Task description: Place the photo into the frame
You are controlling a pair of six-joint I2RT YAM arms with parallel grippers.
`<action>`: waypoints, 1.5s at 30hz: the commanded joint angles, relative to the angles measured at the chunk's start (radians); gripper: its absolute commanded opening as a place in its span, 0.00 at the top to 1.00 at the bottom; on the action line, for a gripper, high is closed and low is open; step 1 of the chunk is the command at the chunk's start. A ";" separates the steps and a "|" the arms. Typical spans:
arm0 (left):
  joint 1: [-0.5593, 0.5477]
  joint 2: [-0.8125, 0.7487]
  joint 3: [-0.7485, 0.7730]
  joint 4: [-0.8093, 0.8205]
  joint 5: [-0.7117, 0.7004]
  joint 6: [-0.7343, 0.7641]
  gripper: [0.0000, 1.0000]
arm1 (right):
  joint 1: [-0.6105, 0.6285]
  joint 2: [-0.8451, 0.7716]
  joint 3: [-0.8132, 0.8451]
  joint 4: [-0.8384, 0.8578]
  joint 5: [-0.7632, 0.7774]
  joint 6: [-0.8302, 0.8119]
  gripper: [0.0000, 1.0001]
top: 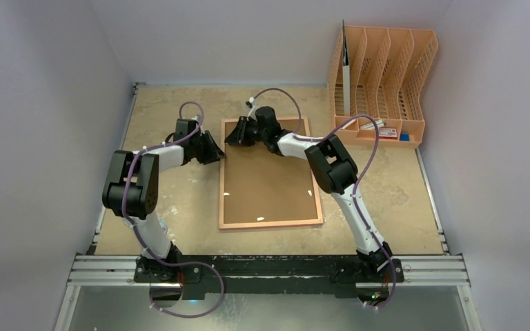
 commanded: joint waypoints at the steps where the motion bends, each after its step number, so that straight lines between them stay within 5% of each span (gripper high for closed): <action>1: -0.007 0.044 0.023 0.034 -0.030 0.008 0.96 | 0.019 -0.025 0.014 -0.087 -0.019 -0.003 0.74; 6: -0.007 0.042 0.023 0.031 -0.032 0.008 0.96 | 0.015 -0.008 0.051 -0.117 0.060 0.004 0.69; 18: -0.006 0.044 0.026 0.028 -0.026 0.009 0.96 | 0.015 0.063 0.126 -0.136 -0.034 0.009 0.63; 45: 0.001 0.049 0.026 0.034 -0.018 0.008 0.97 | 0.012 0.038 0.119 -0.189 -0.177 0.003 0.66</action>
